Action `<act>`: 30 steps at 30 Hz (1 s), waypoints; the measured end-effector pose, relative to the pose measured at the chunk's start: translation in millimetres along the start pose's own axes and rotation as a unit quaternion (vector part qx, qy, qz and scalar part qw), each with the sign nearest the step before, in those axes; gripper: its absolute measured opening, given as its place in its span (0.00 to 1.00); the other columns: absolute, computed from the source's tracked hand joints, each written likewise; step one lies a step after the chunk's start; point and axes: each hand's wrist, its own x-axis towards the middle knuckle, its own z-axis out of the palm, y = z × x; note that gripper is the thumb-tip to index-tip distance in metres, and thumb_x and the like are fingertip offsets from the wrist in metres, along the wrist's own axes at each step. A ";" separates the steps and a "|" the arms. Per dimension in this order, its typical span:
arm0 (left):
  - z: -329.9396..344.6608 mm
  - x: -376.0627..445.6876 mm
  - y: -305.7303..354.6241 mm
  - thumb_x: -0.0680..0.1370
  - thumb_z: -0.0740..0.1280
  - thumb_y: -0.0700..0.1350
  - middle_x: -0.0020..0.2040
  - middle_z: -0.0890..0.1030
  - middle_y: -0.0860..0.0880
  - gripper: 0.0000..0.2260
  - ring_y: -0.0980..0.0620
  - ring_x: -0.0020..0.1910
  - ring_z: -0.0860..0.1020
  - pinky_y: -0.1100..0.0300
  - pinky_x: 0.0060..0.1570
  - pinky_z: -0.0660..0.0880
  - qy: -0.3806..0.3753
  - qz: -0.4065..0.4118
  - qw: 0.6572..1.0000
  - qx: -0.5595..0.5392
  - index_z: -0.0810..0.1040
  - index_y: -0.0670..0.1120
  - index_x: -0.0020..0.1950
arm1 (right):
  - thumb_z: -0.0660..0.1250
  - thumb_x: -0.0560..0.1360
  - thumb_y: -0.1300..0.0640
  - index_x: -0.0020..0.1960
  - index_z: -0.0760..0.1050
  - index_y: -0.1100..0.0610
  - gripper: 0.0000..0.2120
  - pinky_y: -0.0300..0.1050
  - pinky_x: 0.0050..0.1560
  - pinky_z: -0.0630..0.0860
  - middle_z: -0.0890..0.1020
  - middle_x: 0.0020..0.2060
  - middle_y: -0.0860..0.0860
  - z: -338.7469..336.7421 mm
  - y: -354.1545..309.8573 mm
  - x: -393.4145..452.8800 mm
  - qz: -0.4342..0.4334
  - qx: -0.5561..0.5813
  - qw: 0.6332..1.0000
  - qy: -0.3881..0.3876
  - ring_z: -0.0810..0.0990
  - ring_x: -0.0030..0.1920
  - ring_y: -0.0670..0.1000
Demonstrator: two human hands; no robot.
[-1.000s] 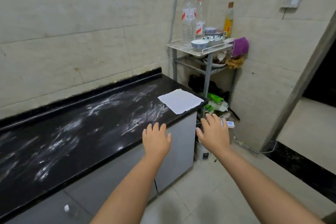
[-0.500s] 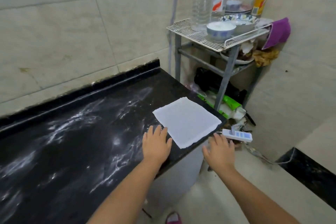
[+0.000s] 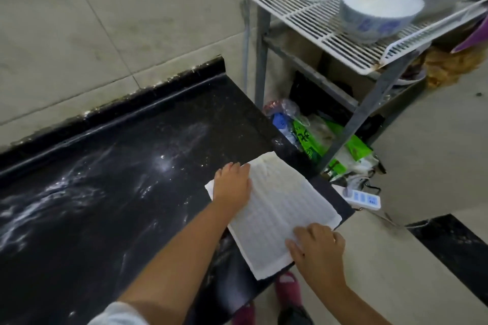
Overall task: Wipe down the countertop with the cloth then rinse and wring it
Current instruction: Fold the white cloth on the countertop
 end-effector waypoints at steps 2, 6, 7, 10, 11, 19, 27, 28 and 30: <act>-2.2 8.2 1.6 0.78 0.55 0.40 0.63 0.74 0.46 0.17 0.45 0.64 0.68 0.54 0.64 0.62 -0.003 -0.024 1.000 -0.013 0.67 0.47 0.68 | 0.56 0.65 0.48 0.31 0.78 0.51 0.14 0.46 0.39 0.57 0.77 0.29 0.48 4.2 7.3 3.0 -0.018 0.028 0.999 0.021 0.74 0.34 0.50; -2.4 14.7 1.1 0.76 0.56 0.38 0.59 0.75 0.46 0.19 0.44 0.60 0.70 0.56 0.59 0.65 -0.020 -0.040 0.999 -0.031 0.68 0.49 0.67 | 0.56 0.65 0.51 0.29 0.77 0.50 0.13 0.45 0.39 0.56 0.76 0.28 0.46 7.7 21.8 17.9 -0.068 0.077 0.994 0.036 0.65 0.38 0.48; -2.5 16.0 0.2 0.77 0.57 0.39 0.59 0.74 0.45 0.19 0.44 0.60 0.69 0.56 0.59 0.65 -0.027 -0.042 0.998 -0.035 0.68 0.48 0.68 | 0.57 0.65 0.51 0.29 0.77 0.51 0.13 0.45 0.39 0.57 0.76 0.28 0.46 6.8 25.1 24.2 -0.079 0.089 0.992 0.039 0.65 0.38 0.48; -8.5 17.6 -3.8 0.78 0.56 0.38 0.60 0.71 0.42 0.20 0.43 0.61 0.70 0.58 0.58 0.65 -0.032 -0.061 0.993 -0.101 0.64 0.44 0.71 | 0.57 0.66 0.53 0.29 0.78 0.52 0.13 0.44 0.41 0.57 0.77 0.29 0.47 0.0 34.4 48.8 -0.099 0.122 0.986 0.061 0.66 0.38 0.47; -12.8 15.4 -5.2 0.78 0.56 0.38 0.60 0.71 0.41 0.20 0.43 0.61 0.70 0.60 0.57 0.64 -0.024 -0.069 0.987 -0.142 0.64 0.42 0.71 | 0.57 0.67 0.53 0.30 0.78 0.52 0.13 0.44 0.41 0.57 0.78 0.29 0.47 -3.0 37.0 57.9 -0.103 0.131 0.983 0.070 0.66 0.39 0.47; -31.5 -33.2 -29.4 0.75 0.64 0.35 0.49 0.70 0.48 0.21 0.51 0.47 0.71 0.68 0.47 0.67 0.056 -0.158 0.925 -0.342 0.68 0.46 0.67 | 0.59 0.72 0.53 0.33 0.81 0.55 0.15 0.44 0.45 0.60 0.81 0.31 0.50 -21.8 44.6 117.5 -0.161 0.235 0.951 0.119 0.70 0.41 0.46; -41.9 -85.4 -16.8 0.72 0.66 0.27 0.38 0.74 0.50 0.12 0.63 0.33 0.75 0.76 0.34 0.71 0.207 -0.208 0.767 -0.571 0.77 0.45 0.43 | 0.53 0.79 0.44 0.37 0.80 0.65 0.29 0.23 0.46 0.67 0.81 0.37 0.49 -55.8 48.7 117.7 -0.178 0.415 0.892 -0.009 0.75 0.43 0.37; -44.3 -92.5 -13.7 0.71 0.66 0.27 0.36 0.74 0.50 0.14 0.65 0.31 0.75 0.76 0.34 0.71 0.236 -0.198 0.760 -0.572 0.77 0.46 0.40 | 0.54 0.78 0.44 0.37 0.80 0.63 0.28 0.21 0.45 0.67 0.80 0.38 0.45 -63.9 52.1 116.6 -0.177 0.438 0.881 -0.032 0.74 0.44 0.32; -47.4 -100.6 -9.7 0.70 0.66 0.25 0.35 0.73 0.50 0.17 0.67 0.31 0.74 0.76 0.36 0.71 0.289 -0.170 0.766 -0.548 0.77 0.48 0.38 | 0.60 0.76 0.46 0.37 0.79 0.52 0.15 0.21 0.41 0.68 0.79 0.40 0.35 -81.3 57.2 120.2 -0.160 0.471 0.863 -0.084 0.75 0.42 0.29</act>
